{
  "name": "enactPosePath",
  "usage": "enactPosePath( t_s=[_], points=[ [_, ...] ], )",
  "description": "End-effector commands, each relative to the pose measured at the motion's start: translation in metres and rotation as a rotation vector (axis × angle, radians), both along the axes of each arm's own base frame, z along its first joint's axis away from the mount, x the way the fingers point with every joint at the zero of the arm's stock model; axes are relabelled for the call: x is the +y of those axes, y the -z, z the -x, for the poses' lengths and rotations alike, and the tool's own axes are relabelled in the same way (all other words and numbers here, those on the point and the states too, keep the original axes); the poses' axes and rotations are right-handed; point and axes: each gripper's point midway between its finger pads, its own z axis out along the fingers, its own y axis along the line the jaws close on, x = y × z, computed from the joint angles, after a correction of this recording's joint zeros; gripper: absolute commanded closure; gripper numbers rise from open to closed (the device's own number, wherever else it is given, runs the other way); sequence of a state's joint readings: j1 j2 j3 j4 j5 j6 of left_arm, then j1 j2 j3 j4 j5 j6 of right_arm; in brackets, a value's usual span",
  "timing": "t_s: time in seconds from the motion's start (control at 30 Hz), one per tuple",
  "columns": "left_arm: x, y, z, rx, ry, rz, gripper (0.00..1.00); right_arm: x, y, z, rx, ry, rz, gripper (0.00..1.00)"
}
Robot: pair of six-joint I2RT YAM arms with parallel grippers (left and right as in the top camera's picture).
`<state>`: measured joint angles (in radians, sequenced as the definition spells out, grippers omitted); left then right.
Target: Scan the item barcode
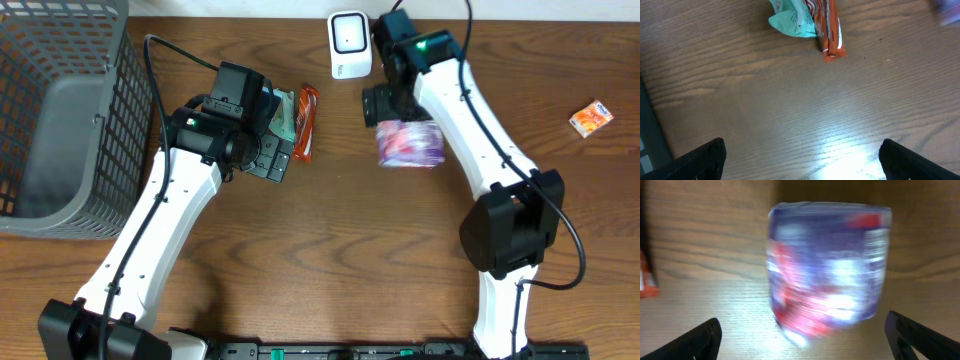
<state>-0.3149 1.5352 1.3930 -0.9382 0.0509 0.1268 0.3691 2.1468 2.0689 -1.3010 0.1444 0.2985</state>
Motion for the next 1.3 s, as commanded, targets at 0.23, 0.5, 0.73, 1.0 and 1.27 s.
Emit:
enactPosePath(
  t_s=[0.23, 0.5, 0.73, 1.0, 1.27],
  points=[
    [0.000, -0.003, -0.002, -0.003, -0.013, 0.012, 0.02, -0.031, -0.019, -0.008, -0.007, 0.048, -0.044, 0.01],
    [0.000, -0.003, -0.002, -0.003, -0.013, 0.012, 0.02, -0.078, -0.005, -0.006, 0.057, 0.134, -0.067, 0.01],
    [0.000, -0.003, -0.002, -0.003, -0.013, 0.012, 0.02, -0.067, 0.032, 0.012, 0.189, 0.037, -0.363, 0.01],
    [0.000, -0.003, -0.002, -0.003, -0.013, 0.012, 0.02, -0.069, 0.061, 0.020, 0.210, 0.017, -0.601, 0.01],
    [0.000, -0.003, -0.002, -0.003, -0.013, 0.012, 0.02, -0.063, 0.071, 0.025, 0.164, -0.013, -0.863, 0.01]
  ],
)
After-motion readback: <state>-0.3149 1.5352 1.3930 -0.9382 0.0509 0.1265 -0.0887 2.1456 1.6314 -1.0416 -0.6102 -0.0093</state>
